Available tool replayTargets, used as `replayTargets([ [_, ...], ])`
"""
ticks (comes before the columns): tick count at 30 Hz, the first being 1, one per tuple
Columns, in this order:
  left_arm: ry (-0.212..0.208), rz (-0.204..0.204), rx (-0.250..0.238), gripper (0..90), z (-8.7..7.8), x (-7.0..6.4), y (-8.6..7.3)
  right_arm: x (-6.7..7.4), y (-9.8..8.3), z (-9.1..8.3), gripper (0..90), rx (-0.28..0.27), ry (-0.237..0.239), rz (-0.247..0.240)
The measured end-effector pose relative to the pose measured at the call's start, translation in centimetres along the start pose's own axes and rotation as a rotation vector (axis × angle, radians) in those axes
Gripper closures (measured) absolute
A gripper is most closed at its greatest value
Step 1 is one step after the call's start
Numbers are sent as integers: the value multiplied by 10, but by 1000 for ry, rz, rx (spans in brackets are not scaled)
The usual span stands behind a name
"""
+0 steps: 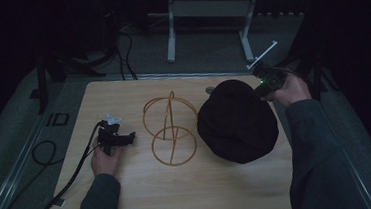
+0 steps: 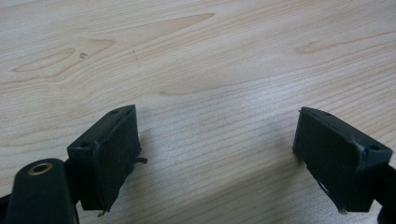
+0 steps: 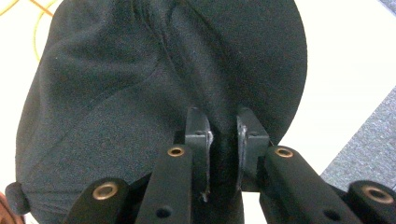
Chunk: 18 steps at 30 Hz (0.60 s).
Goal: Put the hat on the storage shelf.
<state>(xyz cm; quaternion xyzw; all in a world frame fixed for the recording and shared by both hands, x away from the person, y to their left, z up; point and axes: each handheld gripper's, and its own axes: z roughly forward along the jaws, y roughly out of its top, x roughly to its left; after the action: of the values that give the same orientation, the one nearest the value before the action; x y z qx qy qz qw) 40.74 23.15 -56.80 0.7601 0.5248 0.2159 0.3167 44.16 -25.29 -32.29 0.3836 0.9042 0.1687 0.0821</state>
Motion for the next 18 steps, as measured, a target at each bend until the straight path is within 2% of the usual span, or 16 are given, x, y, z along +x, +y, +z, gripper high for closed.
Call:
replayTargets([
  [4,0,0,0,141,0,0,0,-2,3,-6,791,-1,0,5],
  [9,0,0,-1,141,0,0,0,-10,2,-14,791,-9,0,34],
  [18,0,0,-1,141,0,0,0,-23,-1,-29,790,-57,6,95],
])
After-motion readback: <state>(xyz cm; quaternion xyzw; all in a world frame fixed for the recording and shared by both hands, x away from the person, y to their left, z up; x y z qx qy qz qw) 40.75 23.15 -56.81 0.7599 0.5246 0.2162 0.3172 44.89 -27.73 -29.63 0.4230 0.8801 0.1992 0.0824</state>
